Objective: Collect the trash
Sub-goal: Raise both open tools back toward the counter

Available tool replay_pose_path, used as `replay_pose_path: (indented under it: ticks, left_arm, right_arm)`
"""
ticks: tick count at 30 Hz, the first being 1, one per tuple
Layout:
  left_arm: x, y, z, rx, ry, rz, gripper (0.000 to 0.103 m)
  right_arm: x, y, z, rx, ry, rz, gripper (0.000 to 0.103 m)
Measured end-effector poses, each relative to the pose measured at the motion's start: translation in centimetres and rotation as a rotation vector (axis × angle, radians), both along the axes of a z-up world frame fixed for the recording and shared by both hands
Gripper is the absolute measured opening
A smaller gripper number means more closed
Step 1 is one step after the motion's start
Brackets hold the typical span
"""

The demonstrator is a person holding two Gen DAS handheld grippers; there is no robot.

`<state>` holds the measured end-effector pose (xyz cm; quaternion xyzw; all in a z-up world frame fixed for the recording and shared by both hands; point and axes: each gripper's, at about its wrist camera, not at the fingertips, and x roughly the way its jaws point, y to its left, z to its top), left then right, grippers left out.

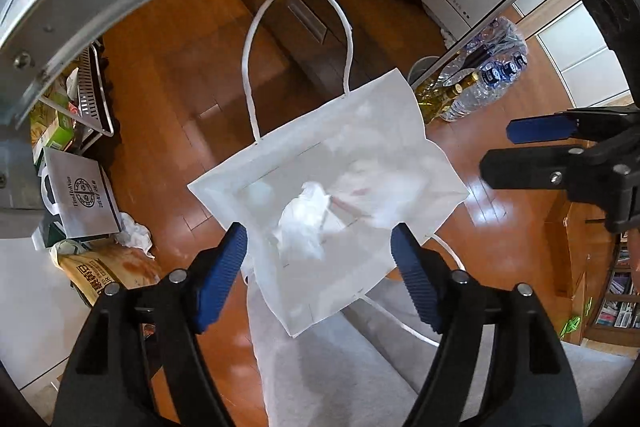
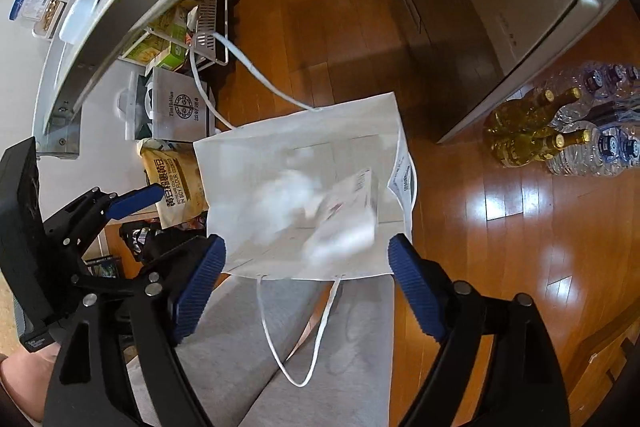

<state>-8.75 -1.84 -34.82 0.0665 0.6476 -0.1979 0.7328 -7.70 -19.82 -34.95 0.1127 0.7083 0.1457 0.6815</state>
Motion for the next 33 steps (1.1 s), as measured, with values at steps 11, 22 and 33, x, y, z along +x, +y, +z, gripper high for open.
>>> replay_pose_path:
  ticks: [11, 22, 33]
  left_arm:
    - [-0.8, 2.0, 3.3, -0.007, -0.046, 0.011, 0.075]
    - [-0.5, 2.5, 11.8, -0.064, -0.231, 0.051, 0.075]
    - [3.7, 5.2, 18.5, 0.003, -0.469, 0.151, 0.09]
  right_arm:
    - [-2.8, -1.9, 7.6, -0.15, -0.195, 0.086, 0.083]
    - [-4.2, -2.5, 19.5, -0.153, -0.536, 0.024, 0.09]
    - [0.9, -0.4, 23.7, -0.026, -0.641, -0.072, 0.096]
